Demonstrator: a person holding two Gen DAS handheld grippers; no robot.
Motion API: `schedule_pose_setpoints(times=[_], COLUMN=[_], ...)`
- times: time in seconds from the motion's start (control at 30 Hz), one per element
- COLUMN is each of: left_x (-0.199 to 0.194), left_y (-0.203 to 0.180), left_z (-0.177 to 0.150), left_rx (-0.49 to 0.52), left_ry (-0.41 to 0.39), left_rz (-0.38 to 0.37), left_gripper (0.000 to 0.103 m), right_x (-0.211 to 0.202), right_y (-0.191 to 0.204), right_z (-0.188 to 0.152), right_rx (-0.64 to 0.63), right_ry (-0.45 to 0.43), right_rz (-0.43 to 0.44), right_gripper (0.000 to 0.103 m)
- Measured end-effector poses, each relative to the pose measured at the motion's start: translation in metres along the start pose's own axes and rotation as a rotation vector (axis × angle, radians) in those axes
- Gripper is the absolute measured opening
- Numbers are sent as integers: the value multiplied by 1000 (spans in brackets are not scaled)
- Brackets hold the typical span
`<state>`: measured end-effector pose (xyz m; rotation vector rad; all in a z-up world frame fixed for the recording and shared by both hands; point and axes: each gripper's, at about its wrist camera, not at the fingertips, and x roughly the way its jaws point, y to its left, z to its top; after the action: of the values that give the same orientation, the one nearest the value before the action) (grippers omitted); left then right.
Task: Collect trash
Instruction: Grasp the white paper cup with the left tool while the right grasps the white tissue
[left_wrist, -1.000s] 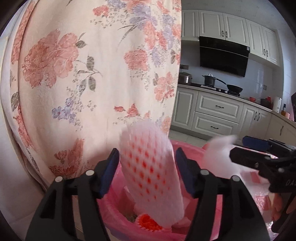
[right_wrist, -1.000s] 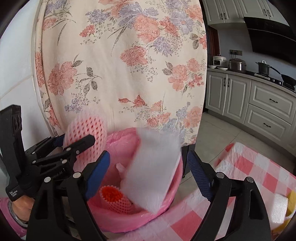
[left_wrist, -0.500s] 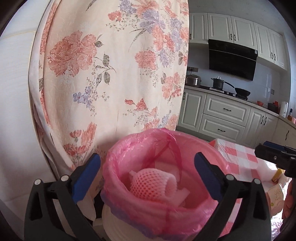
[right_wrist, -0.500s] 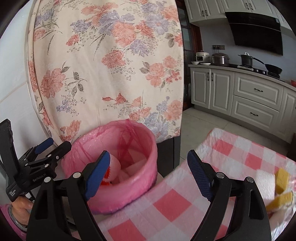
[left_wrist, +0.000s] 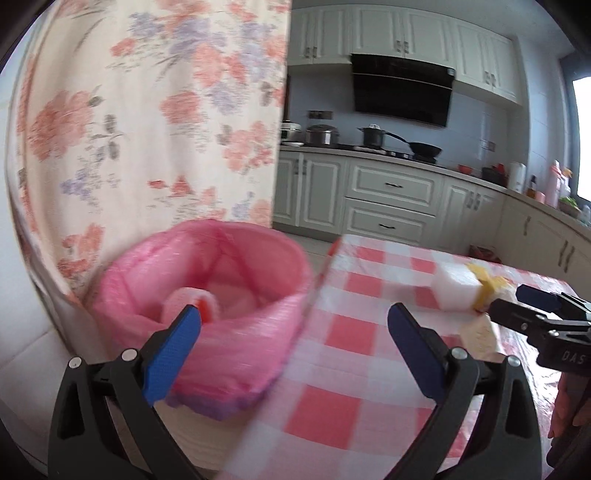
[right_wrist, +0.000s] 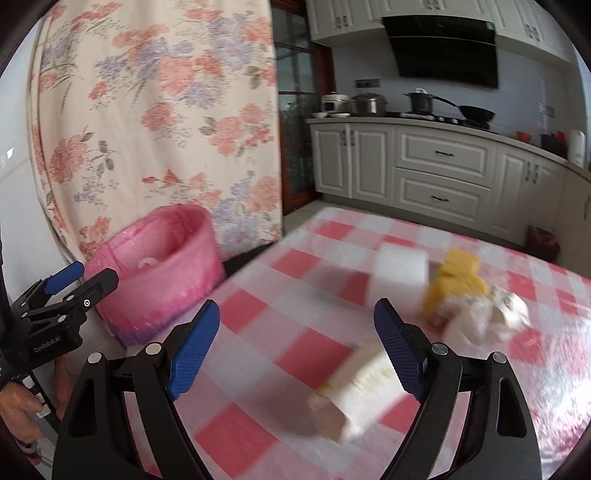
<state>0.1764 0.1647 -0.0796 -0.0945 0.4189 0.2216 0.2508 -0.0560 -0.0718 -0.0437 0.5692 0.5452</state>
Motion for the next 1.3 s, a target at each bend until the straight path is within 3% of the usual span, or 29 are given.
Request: schedule_pose_setpoints(times=[0.37, 0.83, 1.13, 1.3], left_x=[14, 39, 51, 65], left_y=[-110, -164, -198, -214], left_z=[-24, -34, -36, -37], left_rx=[83, 156, 225, 247], left_ry=[74, 138, 187, 233], left_rz=[-188, -228, -265, -250], left_gripper=[98, 98, 98, 97], right_x=[-47, -66, -72, -73], right_y=[-77, -133, -150, -155], right_z=[-45, -70, -76, -77], right_rx=[91, 198, 238, 242], right_ry=[5, 9, 23, 27], right_rz=[-194, -314, -356, -368], right_gripper=[81, 81, 81, 81])
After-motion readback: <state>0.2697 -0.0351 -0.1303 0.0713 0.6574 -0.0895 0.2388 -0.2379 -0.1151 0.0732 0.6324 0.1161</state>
